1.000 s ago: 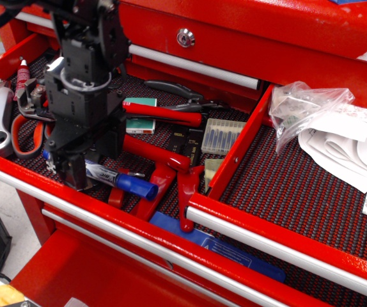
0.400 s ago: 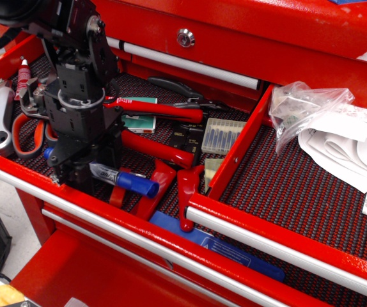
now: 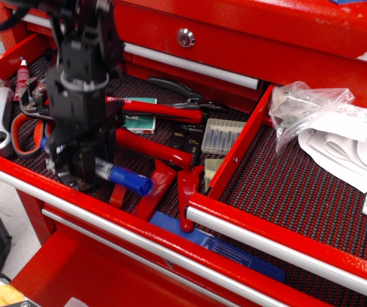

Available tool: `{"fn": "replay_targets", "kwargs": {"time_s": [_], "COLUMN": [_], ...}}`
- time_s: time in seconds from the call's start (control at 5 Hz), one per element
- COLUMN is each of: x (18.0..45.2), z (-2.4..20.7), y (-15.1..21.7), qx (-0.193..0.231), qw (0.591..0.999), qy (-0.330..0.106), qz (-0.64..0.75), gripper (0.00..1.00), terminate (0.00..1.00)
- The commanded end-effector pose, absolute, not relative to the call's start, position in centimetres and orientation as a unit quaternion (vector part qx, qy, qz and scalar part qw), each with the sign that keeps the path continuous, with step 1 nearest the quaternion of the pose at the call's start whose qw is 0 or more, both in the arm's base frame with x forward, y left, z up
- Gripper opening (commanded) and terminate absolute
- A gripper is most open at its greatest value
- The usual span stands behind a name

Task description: Pick up blue pen and put into drawer

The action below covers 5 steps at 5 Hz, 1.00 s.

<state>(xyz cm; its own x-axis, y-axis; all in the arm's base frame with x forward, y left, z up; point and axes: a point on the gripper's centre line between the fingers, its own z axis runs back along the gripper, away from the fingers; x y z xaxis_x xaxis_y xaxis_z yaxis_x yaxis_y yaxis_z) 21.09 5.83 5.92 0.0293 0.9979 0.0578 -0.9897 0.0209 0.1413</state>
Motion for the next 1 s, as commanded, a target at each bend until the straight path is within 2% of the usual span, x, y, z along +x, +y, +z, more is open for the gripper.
{"fn": "replay_targets", "kwargs": {"time_s": [0.0, 0.2, 0.4, 0.6, 0.8], "x": [22.6, 22.9, 23.3, 24.2, 24.8], "z": [12.3, 16.2, 18.3, 18.6, 18.4], "y": [2.5, -1.7, -6.2, -9.4, -9.5], "qx": [0.113, 0.119, 0.109, 0.133, 0.134], "qw": [0.708, 0.727, 0.734, 0.712, 0.717], "qy": [0.008, 0.011, 0.021, -0.006, -0.03], "qz": [0.697, 0.677, 0.669, 0.689, 0.684], "gripper": [0.0, 0.0, 0.0, 0.0, 0.0], "terminate": [0.0, 0.0, 0.0, 0.0, 0.0]}}
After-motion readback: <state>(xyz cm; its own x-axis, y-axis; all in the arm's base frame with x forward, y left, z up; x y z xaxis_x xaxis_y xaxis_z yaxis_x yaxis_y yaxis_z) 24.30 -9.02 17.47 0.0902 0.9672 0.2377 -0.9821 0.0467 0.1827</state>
